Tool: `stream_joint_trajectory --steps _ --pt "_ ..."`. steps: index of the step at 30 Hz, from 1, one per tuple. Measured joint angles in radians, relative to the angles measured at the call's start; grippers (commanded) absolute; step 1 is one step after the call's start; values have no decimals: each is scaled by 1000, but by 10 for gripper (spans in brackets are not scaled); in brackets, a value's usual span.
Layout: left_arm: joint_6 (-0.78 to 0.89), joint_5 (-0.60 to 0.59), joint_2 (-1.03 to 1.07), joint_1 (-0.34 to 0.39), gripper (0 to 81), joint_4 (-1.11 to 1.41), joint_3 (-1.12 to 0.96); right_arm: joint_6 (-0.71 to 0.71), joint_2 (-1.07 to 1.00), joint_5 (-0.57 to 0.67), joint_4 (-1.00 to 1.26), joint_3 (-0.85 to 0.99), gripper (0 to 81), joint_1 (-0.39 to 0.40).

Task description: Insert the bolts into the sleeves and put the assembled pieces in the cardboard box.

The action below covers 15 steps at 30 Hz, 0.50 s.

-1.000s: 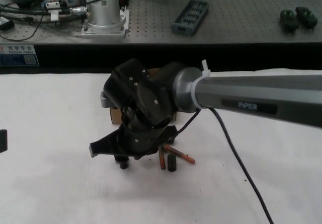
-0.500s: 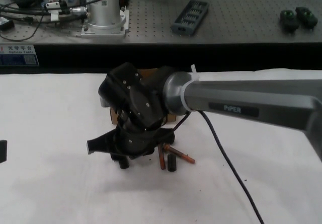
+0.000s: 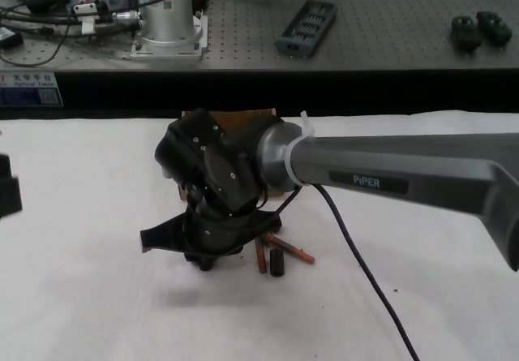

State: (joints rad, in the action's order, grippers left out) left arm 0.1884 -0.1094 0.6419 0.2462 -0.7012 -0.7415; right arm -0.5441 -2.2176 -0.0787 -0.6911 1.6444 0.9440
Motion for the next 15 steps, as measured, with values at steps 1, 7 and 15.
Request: stream_joint_trajectory --steps 1,7,15 --pt "11 -10 0 0 6 40 12 0 0 0 0 0 124 0" --pt "92 -75 0 0 6 141 77 2 0 0 -8 0 0 0" --pt "123 -138 4 0 6 224 128 118 0 7 -85 8 43 -3"
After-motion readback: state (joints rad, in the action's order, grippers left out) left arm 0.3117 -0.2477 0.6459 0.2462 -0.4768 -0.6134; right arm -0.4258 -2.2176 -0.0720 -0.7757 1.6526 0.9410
